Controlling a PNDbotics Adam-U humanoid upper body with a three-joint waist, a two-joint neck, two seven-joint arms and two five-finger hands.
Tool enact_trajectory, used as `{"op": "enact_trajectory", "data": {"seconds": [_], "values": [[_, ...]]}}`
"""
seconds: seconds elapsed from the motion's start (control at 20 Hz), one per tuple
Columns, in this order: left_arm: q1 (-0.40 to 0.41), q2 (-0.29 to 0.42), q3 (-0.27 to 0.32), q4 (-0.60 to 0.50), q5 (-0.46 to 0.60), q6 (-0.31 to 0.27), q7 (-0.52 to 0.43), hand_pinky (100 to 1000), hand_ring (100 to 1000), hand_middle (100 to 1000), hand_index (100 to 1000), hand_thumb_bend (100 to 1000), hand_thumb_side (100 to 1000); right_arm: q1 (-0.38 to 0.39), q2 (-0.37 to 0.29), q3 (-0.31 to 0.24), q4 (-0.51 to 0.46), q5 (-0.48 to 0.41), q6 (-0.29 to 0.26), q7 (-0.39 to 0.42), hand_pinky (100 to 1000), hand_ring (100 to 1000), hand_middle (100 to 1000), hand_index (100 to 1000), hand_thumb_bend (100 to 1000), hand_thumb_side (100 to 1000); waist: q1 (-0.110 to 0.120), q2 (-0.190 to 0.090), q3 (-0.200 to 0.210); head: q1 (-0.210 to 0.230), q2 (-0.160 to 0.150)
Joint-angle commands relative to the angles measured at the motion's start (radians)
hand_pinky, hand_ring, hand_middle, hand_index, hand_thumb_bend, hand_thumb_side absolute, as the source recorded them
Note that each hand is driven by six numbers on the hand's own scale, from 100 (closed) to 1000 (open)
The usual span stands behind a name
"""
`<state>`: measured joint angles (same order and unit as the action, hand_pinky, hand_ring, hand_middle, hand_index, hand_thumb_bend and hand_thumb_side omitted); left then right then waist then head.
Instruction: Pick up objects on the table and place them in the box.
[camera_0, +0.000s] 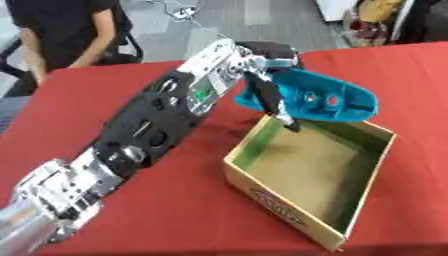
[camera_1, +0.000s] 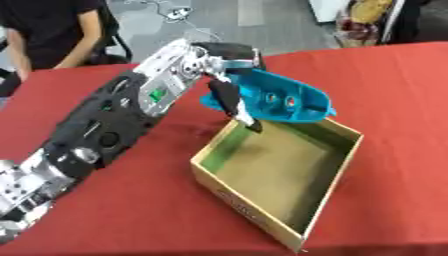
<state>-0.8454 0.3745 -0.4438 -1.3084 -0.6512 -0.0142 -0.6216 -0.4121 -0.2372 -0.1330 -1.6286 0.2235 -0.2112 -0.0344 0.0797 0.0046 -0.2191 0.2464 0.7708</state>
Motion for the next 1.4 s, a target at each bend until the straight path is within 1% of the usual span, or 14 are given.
{"op": "enact_trajectory", "data": {"seconds": [0.05,0.6,0.75,0.8,0.9,0.95,1.0,1.1,1.15,1.2,1.25,1.3,1.35,1.4], "values": [[-0.010,0.004,-0.005,0.000,0.008,-0.003,-0.008,100,100,100,118,100,406,-0.024,-0.008,-0.005,-0.022,0.002,-0.002,0.000,593,807,812,992,446,973,-0.007,-0.010,-0.001,0.004,-0.001],[0.021,-0.029,-0.020,0.043,0.006,-0.017,0.009,100,100,100,132,100,485,-0.027,-0.008,-0.003,-0.020,-0.001,-0.003,0.005,593,807,812,993,446,973,-0.008,-0.006,-0.002,0.003,-0.001],[0.029,-0.035,-0.023,0.046,0.009,-0.019,0.016,100,100,100,196,100,401,-0.027,-0.008,-0.002,-0.020,-0.001,-0.003,0.006,593,807,812,992,446,974,-0.008,-0.006,-0.002,0.001,-0.001],[0.031,-0.035,-0.024,0.045,0.010,-0.019,0.017,100,100,131,268,100,302,-0.027,-0.008,-0.002,-0.020,-0.001,-0.003,0.006,592,807,812,992,446,974,-0.008,-0.006,-0.002,0.001,-0.001],[0.032,-0.034,-0.027,0.044,0.011,-0.025,0.005,208,134,225,358,100,293,-0.028,-0.008,-0.003,-0.020,-0.001,-0.003,0.006,592,807,812,992,446,973,-0.008,-0.006,-0.002,-0.001,-0.001],[0.032,-0.033,-0.031,0.042,0.009,-0.030,-0.010,324,236,323,437,100,321,-0.028,-0.009,-0.003,-0.020,-0.001,-0.003,0.006,592,807,812,992,446,974,-0.008,-0.006,-0.002,-0.001,-0.001],[0.032,-0.031,-0.032,0.040,0.005,-0.035,-0.028,358,280,367,475,100,346,-0.027,-0.009,-0.003,-0.020,-0.001,-0.003,0.005,592,807,812,992,446,973,-0.008,-0.006,-0.001,-0.002,-0.001],[0.034,-0.030,-0.031,0.035,-0.005,-0.046,-0.058,415,362,445,554,202,376,-0.027,-0.010,-0.002,-0.020,-0.002,-0.003,0.005,592,807,812,992,446,973,-0.008,-0.005,0.000,-0.002,-0.001],[0.034,-0.030,-0.030,0.034,-0.010,-0.051,-0.071,494,463,525,646,374,456,-0.027,-0.010,-0.002,-0.020,-0.002,-0.003,0.006,592,807,812,992,446,974,-0.008,-0.005,0.000,-0.003,-0.001],[0.035,-0.029,-0.029,0.032,-0.013,-0.056,-0.082,494,463,525,646,374,456,-0.027,-0.010,-0.002,-0.020,-0.002,-0.003,0.006,592,807,812,992,446,974,-0.008,-0.005,0.000,-0.003,-0.001],[0.035,-0.029,-0.029,0.031,-0.018,-0.060,-0.093,564,551,606,729,560,554,-0.027,-0.010,-0.002,-0.020,-0.002,-0.003,0.005,592,806,812,992,446,974,-0.008,-0.005,0.001,-0.003,-0.001],[0.035,-0.028,-0.028,0.029,-0.022,-0.064,-0.105,600,601,651,765,662,606,-0.027,-0.010,-0.003,-0.020,-0.002,-0.003,0.005,592,806,812,992,446,974,-0.008,-0.005,0.001,-0.003,-0.001],[0.035,-0.027,-0.027,0.028,-0.027,-0.067,-0.116,635,654,700,797,747,646,-0.027,-0.010,-0.002,-0.020,-0.002,-0.003,0.005,592,806,812,992,446,975,-0.008,-0.005,0.001,-0.004,-0.001],[0.035,-0.026,-0.025,0.027,-0.032,-0.070,-0.125,644,669,714,806,766,654,-0.027,-0.010,-0.002,-0.020,-0.002,-0.003,0.005,592,806,812,992,446,975,-0.008,-0.006,0.001,-0.004,-0.001]]}}
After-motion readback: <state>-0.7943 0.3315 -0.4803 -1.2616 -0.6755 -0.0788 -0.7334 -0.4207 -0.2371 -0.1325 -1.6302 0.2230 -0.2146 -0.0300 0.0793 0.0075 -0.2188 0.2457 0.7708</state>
